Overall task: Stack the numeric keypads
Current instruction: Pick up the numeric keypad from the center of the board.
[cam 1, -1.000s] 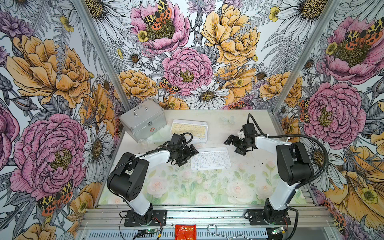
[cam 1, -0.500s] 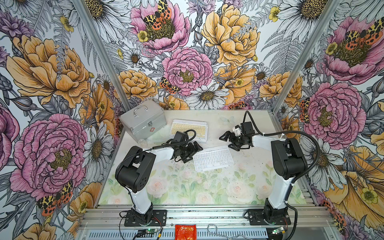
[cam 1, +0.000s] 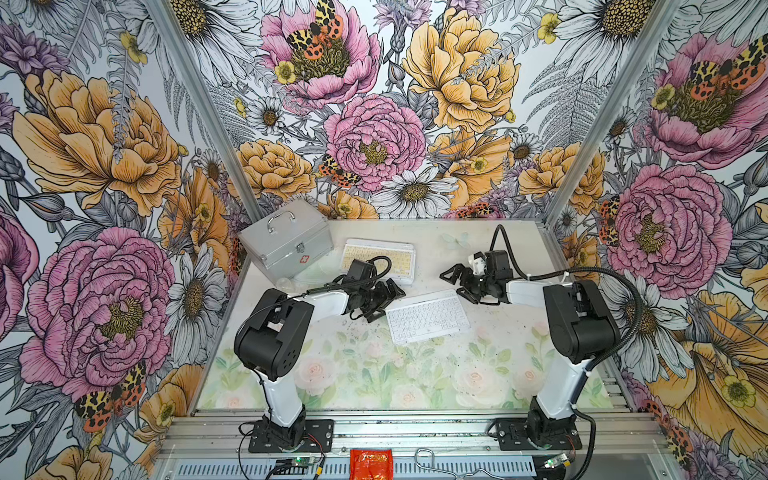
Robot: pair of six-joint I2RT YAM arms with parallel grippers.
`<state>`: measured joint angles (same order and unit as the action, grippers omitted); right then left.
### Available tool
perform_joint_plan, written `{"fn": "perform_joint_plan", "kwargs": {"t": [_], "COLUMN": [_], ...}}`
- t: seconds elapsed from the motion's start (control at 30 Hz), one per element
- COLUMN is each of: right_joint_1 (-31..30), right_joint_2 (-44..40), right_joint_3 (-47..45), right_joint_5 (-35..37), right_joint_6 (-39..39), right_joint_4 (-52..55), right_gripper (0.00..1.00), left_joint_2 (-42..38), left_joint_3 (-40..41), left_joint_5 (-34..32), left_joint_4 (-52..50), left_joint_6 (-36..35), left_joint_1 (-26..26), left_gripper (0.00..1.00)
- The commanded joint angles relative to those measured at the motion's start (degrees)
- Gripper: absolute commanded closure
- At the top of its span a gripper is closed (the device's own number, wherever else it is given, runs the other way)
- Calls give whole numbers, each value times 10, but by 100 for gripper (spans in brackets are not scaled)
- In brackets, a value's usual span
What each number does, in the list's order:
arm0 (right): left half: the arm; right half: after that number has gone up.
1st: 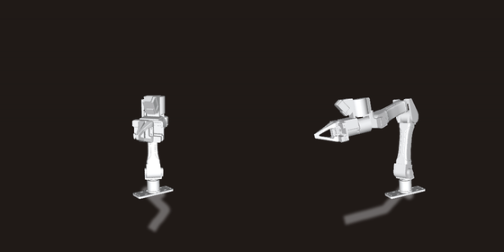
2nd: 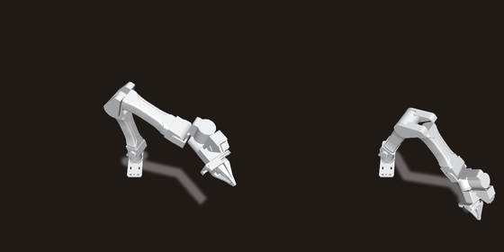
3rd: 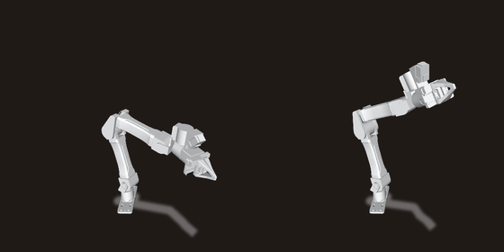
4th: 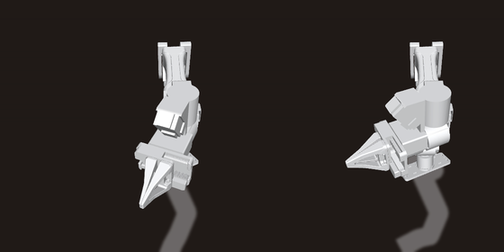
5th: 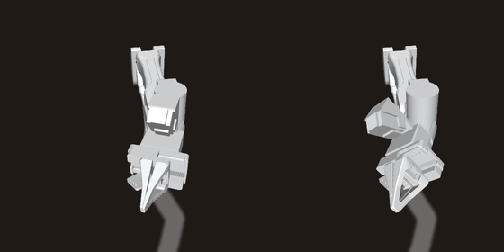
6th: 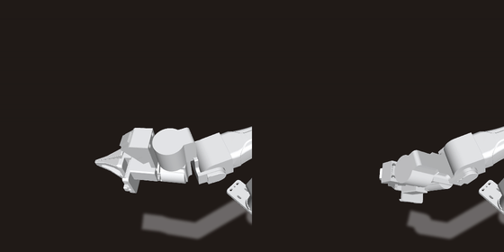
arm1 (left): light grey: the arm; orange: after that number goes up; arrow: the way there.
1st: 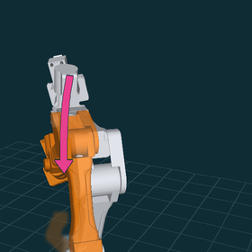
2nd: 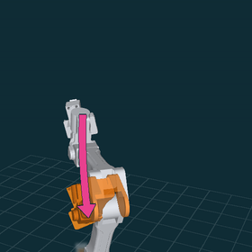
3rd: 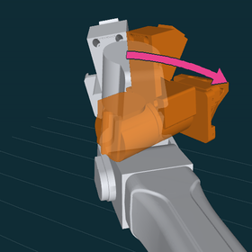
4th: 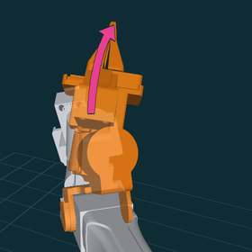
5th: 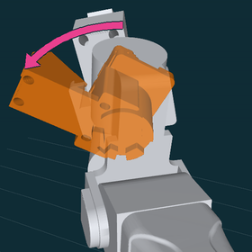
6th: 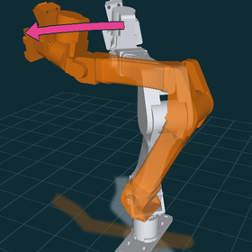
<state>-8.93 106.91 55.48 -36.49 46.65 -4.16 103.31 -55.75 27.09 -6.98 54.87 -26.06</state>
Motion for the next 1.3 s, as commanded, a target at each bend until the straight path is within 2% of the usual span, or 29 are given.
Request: {"fn": "perform_joint_plan", "kwargs": {"t": [0.0,0.43,0.87,1.07,1.27], "right_joint_1": [-28,-37,9,-1,-10], "right_joint_2": [-4,-14,-2,3,-32], "right_joint_3": [-23,-41,16,-10,-44], "right_joint_5": [-60,-74,-52,-70,-103], "right_joint_6": [32,65,-21,-11,-1], "right_joint_4": [-7,-52,51,21,-35], "right_gripper": [0,0,0,0,0], "left_joint_2": [41,39,39,46,58], "left_joint_3": [-1,2,5,-2,-11], "left_joint_5": [2,5,4,3,5], "left_joint_4": [13,12,12,12,12], "left_joint_6": [2,0,1,2,4], "left_joint_1": [-6,11,13,11,9], "left_gripper": [1,1,1,1,1]}}
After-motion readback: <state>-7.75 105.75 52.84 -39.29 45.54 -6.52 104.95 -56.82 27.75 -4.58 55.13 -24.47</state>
